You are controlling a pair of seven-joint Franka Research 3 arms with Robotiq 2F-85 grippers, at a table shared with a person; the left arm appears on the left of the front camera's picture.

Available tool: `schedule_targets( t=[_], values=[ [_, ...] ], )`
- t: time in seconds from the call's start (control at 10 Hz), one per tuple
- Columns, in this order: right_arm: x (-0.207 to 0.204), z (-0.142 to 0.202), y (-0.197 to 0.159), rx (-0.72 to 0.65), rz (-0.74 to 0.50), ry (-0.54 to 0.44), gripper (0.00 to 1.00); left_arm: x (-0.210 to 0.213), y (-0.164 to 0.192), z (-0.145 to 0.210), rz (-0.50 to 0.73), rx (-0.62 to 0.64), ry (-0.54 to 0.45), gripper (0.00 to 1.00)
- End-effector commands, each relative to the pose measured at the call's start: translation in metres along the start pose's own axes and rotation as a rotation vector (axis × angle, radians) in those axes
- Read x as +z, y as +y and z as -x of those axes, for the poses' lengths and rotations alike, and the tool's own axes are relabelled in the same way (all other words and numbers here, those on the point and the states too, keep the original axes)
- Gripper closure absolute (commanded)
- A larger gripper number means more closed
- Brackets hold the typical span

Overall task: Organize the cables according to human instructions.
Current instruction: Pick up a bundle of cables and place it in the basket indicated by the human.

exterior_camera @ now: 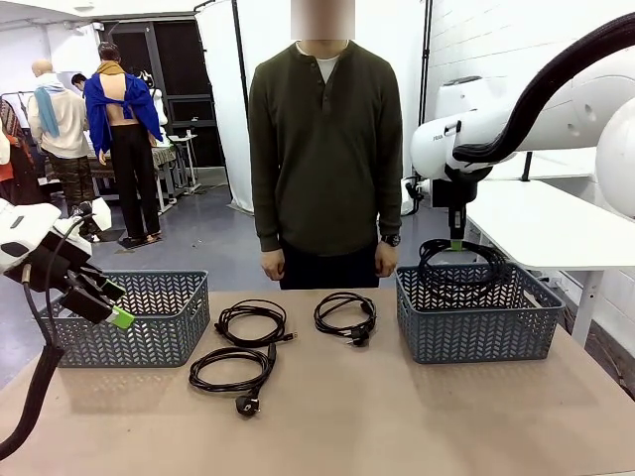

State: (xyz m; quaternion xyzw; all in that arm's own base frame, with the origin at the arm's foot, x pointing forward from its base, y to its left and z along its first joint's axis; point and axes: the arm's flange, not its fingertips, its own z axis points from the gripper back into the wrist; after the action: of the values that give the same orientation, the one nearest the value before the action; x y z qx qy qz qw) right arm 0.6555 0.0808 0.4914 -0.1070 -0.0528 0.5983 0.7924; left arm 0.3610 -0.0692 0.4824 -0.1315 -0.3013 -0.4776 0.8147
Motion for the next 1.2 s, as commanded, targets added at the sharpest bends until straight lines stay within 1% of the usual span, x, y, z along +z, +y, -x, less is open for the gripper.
schedule_targets(
  t=[0.0, 0.3, 0.5, 0.8, 1.1],
  values=[
    [-0.014, 0.003, -0.010, 0.041, -0.008, -0.032, 1.00, -0.001, 0.003, 0.002, 0.017, -0.011, -0.016, 0.00],
    [-0.030, -0.001, -0.023, 0.058, -0.027, -0.008, 1.00, -0.001, 0.003, 0.002, 0.017, -0.011, -0.016, 0.00],
    [-0.039, -0.003, -0.027, 0.071, -0.064, -0.024, 1.00, -0.001, 0.003, 0.002, 0.017, -0.011, -0.016, 0.00],
    [-0.046, -0.004, -0.027, 0.092, -0.095, -0.013, 1.00, -0.001, 0.003, 0.002, 0.017, -0.011, -0.016, 0.00],
    [-0.046, -0.005, -0.028, 0.091, -0.120, -0.007, 0.40, -0.001, 0.003, 0.002, 0.017, -0.011, -0.016, 0.00]
  ],
)
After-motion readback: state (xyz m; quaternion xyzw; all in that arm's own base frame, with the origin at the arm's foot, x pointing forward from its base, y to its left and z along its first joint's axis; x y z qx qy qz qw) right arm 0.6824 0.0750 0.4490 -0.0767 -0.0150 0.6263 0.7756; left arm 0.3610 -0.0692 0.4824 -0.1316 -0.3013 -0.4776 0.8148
